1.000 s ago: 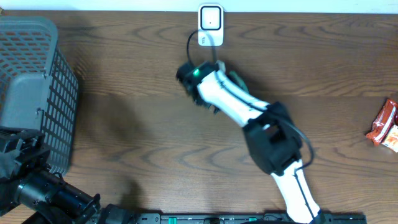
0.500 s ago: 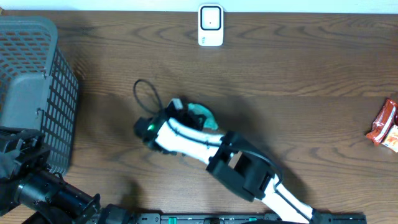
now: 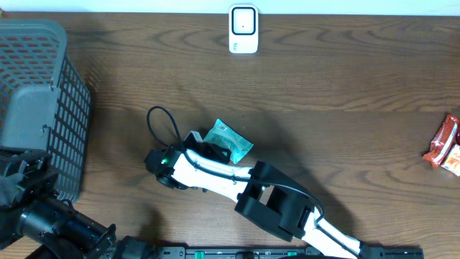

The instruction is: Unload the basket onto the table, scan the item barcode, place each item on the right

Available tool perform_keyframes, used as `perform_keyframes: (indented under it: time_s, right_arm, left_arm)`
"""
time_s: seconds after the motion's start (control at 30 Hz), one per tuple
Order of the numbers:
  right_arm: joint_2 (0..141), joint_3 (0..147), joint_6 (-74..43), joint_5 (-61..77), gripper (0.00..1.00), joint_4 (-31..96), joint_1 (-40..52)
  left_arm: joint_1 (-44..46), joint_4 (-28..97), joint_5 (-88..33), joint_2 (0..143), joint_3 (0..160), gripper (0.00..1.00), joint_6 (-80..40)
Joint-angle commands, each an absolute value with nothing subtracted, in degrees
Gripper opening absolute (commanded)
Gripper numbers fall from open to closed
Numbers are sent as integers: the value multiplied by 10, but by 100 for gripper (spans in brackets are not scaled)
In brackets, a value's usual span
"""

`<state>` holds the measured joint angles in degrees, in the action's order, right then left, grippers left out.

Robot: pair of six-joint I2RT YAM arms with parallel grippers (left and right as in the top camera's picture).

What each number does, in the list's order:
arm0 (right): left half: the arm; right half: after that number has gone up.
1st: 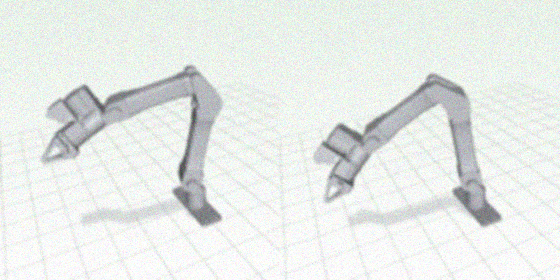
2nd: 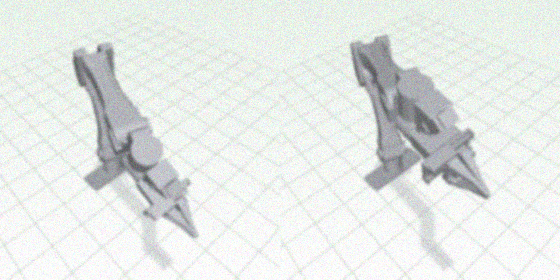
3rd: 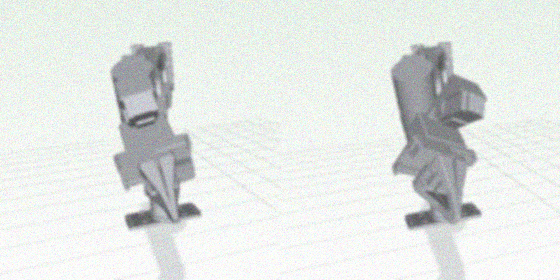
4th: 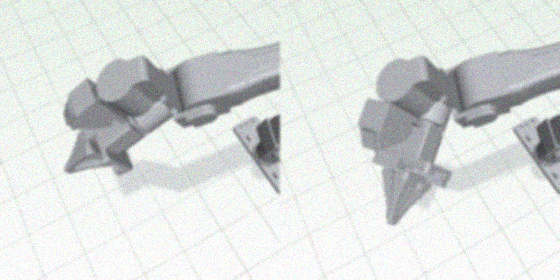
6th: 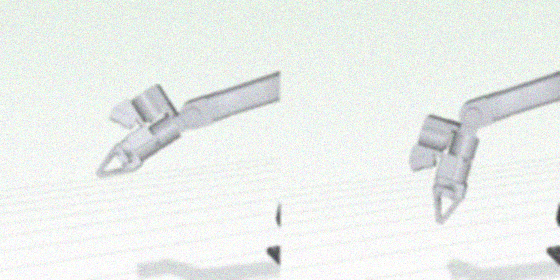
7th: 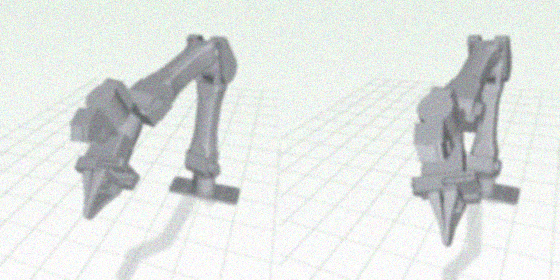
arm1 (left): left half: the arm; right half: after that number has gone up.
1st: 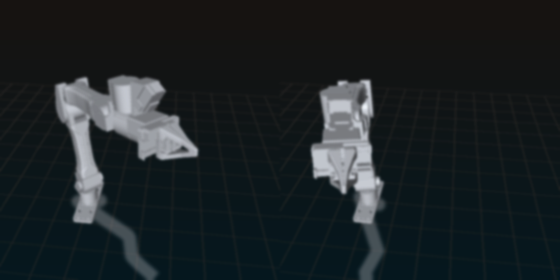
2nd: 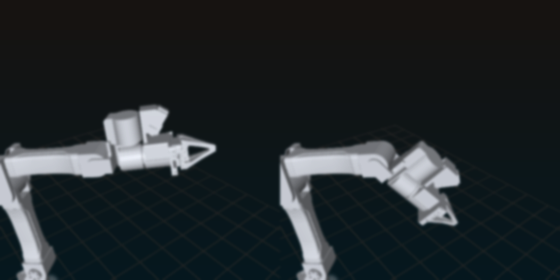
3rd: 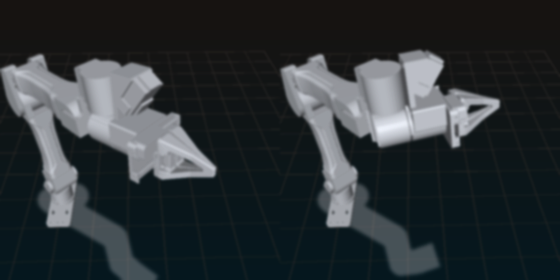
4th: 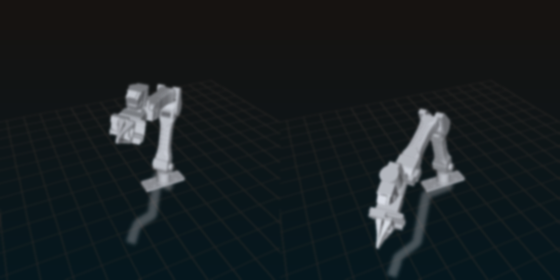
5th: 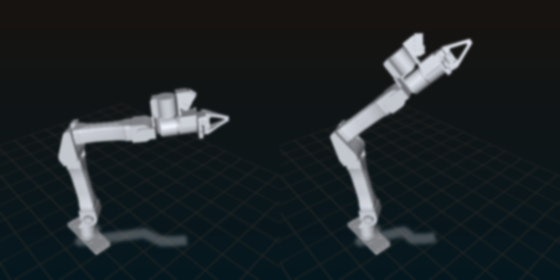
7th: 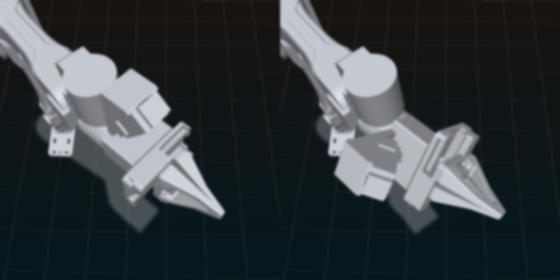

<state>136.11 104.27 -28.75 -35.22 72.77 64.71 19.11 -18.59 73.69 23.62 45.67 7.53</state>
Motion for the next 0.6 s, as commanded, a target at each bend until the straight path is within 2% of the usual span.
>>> perform_keyframes:
  time_s: [0.0,0.17,0.23,0.37,0.47,0.53,0.57]
  right_arm:
    - [1342,1089,-297,-250,49,747,646]
    - [1306,1173,-237,-170,66,778,611]
    - [1293,1186,-201,-143,68,778,586]
    - [1285,1186,-196,-151,75,795,545]
    - [1290,1172,-197,-194,92,797,535]
    - [1290,1158,-197,-218,99,786,536]
    - [1290,1151,-197,-220,99,780,538]
  left_arm:
    - [188,-189,742,232,461,98,79]
    - [188,-189,742,232,461,98,79]
    - [188,-189,742,232,461,98,79]
    - [188,-189,742,232,461,98,79]
    - [188,-189,742,232,461,98,79]
    - [188,-189,742,232,461,98,79]
    - [188,-189,742,232,461,98,79]
